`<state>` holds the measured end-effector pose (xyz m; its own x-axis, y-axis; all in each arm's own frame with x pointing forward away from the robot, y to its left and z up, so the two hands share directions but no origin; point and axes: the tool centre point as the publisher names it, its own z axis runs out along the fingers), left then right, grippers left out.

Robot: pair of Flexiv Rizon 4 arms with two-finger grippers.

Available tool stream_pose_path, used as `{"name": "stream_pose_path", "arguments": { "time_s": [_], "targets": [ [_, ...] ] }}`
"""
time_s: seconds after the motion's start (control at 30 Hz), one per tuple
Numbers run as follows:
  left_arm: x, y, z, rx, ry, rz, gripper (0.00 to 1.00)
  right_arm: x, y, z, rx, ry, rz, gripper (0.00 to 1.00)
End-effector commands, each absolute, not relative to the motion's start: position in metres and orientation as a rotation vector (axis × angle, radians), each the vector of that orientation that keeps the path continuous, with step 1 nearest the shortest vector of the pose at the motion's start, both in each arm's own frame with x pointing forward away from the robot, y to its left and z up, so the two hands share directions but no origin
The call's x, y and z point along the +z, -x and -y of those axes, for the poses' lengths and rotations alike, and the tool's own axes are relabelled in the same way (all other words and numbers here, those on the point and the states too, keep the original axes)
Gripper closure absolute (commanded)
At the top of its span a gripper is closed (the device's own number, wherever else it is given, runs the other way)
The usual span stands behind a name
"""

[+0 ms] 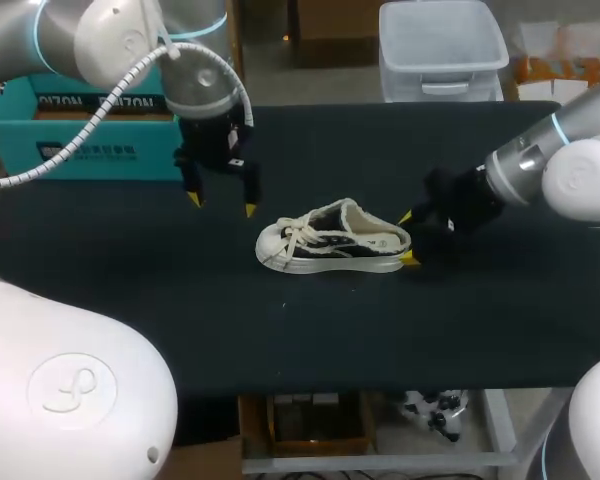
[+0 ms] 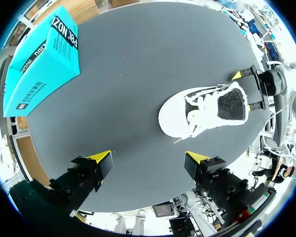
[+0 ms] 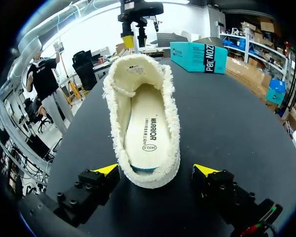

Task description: Open the shoe tongue, take the insole out of the shoe, put the insole back into the shoe, and pack the shoe into the shoebox

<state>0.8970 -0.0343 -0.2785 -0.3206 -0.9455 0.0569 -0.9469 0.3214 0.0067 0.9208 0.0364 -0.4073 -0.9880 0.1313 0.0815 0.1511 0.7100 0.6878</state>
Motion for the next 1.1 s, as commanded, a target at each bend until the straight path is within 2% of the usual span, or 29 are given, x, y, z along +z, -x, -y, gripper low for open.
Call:
{"name": "stream_pose_path", "arguments": {
  "time_s": [0.03,1.1],
  "targets": [
    [-0.28,-0.898,0.037,0.035,-1.802,2.514,0.0,-0.416,-0.925,-0.04,-1.185,0.223,2.866,0.0],
    [-0.286,-0.896,0.058,0.028,-1.757,2.536,0.0,-0.435,-0.917,-0.062,-1.275,0.182,2.794,0.0]
  ]
}}
